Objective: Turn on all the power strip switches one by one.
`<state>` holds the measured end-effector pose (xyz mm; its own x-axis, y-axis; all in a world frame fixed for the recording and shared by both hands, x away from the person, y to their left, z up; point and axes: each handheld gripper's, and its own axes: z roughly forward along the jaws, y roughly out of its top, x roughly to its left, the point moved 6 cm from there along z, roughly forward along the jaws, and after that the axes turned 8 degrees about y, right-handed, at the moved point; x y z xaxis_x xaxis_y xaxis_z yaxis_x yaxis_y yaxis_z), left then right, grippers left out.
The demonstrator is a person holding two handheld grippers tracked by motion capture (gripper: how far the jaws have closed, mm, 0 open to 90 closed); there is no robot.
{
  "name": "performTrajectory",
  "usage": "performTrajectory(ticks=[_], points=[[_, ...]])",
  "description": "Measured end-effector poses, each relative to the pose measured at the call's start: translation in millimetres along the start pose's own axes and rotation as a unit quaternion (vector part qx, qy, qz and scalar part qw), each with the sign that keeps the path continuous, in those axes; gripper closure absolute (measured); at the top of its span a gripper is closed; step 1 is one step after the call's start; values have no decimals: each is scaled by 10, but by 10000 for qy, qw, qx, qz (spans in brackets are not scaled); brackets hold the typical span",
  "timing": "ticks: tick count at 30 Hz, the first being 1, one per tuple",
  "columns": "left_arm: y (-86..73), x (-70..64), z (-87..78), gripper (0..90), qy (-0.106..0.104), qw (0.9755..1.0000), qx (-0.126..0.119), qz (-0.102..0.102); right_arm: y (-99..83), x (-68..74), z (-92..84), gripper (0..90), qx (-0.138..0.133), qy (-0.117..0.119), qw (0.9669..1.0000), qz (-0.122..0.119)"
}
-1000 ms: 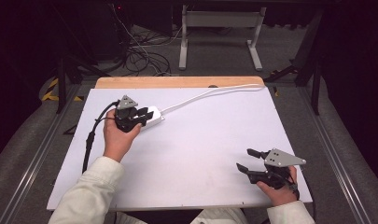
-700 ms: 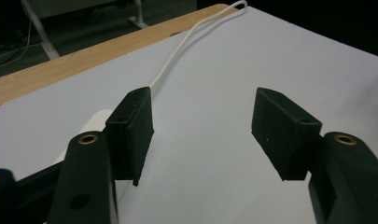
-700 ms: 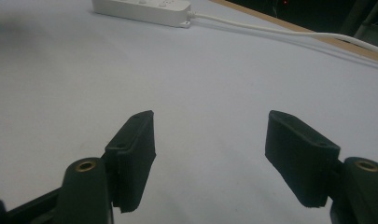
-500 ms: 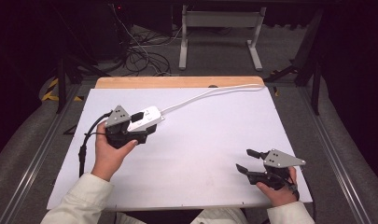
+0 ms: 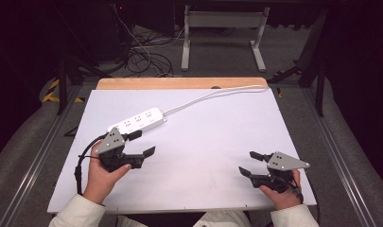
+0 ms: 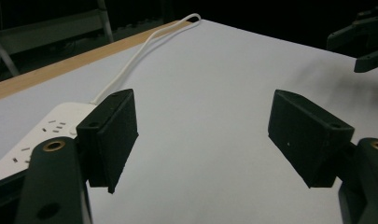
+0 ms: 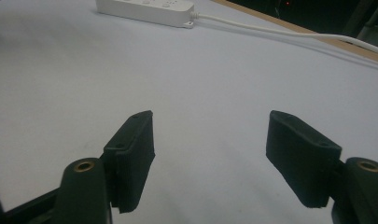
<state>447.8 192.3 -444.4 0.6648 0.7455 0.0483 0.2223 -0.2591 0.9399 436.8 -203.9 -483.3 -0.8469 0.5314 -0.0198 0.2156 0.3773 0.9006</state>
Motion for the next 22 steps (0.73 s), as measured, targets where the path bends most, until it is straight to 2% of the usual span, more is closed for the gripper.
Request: performTrajectory(ticks=[2, 7, 10, 13, 14, 17, 19, 22], points=[[-81, -10, -19, 244, -71, 10000, -25, -36, -1, 0, 3, 322, 0, 7, 10000, 4], [-279, -21, -49, 225, -118, 9999, 62, 68, 4, 7, 2, 306, -17, 30, 10000, 17], [-404, -13, -33, 219, -234, 9996, 164, -32, 0, 6, 5, 300, -19, 66, 10000, 49], [-515, 6, -9, 206, -179, 9993, 298, -105, -3, 4, 1, 298, -38, 90, 9999, 103], [-553, 11, -4, 202, -155, 9991, 347, -189, -6, 2, -1, 299, -32, 90, 9999, 117], [-663, 22, 13, 196, -221, 9963, 514, -658, -12, -4, 0, 299, -44, 132, 9998, 172], [-699, 38, 23, 184, -227, 9949, 558, -814, -18, -10, 1, 298, -41, 160, 9997, 195], [-697, 25, 28, 185, -131, 9964, 570, -615, -23, -15, 4, 293, -34, 185, 9996, 199]])
